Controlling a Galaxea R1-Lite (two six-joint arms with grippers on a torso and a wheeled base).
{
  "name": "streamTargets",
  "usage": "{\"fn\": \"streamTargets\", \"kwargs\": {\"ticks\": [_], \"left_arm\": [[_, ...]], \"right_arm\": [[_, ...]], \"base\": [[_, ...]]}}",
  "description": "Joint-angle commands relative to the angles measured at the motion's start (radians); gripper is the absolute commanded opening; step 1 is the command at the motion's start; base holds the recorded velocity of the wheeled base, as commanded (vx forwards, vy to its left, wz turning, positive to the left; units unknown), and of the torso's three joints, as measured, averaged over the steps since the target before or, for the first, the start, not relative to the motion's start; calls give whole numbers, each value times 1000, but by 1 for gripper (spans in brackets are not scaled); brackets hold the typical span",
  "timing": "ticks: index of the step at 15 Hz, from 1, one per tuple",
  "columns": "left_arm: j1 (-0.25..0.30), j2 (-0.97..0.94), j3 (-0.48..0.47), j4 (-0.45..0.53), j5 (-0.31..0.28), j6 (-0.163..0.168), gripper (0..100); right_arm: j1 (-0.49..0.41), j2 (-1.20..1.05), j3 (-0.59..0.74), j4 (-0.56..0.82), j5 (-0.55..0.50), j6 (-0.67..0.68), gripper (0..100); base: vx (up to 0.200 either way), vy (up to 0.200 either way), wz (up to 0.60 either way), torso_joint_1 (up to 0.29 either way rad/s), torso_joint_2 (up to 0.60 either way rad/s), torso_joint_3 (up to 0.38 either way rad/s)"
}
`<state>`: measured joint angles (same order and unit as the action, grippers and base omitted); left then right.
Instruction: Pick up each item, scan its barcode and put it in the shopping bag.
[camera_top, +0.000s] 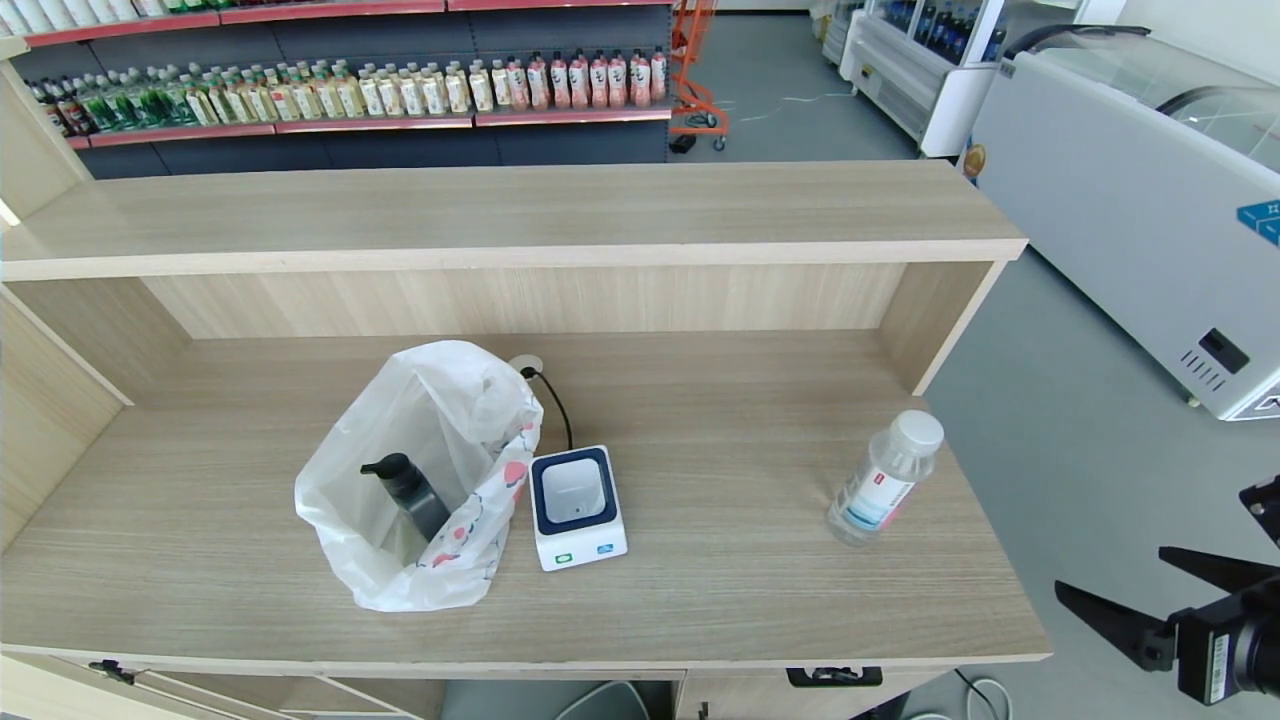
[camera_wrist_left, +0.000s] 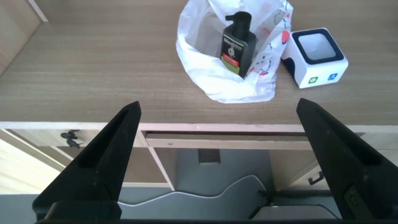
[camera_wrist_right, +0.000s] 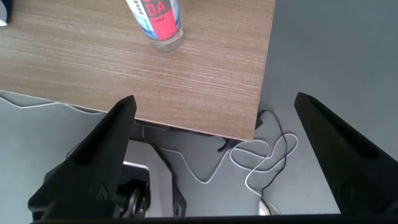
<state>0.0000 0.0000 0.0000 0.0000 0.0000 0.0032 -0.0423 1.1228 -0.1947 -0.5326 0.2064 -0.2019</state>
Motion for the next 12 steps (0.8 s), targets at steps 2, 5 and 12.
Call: {"fn": "streamTargets", "kwargs": {"ticks": [2,5,12], "left_arm": [[0,2,0,0,0,0,100],[0,2,0,0,0,0,100],[-2,2,-2,0,0,0,100]], "right_arm": [[4,127,1,-109,-1,4,100],[82,246,-9,-227,1,2,100],[159,399,-8,-394,-1,-34,100]], "base": [[0,0,0,0,0,0],[0,0,0,0,0,0],[0,0,0,0,0,0]]}}
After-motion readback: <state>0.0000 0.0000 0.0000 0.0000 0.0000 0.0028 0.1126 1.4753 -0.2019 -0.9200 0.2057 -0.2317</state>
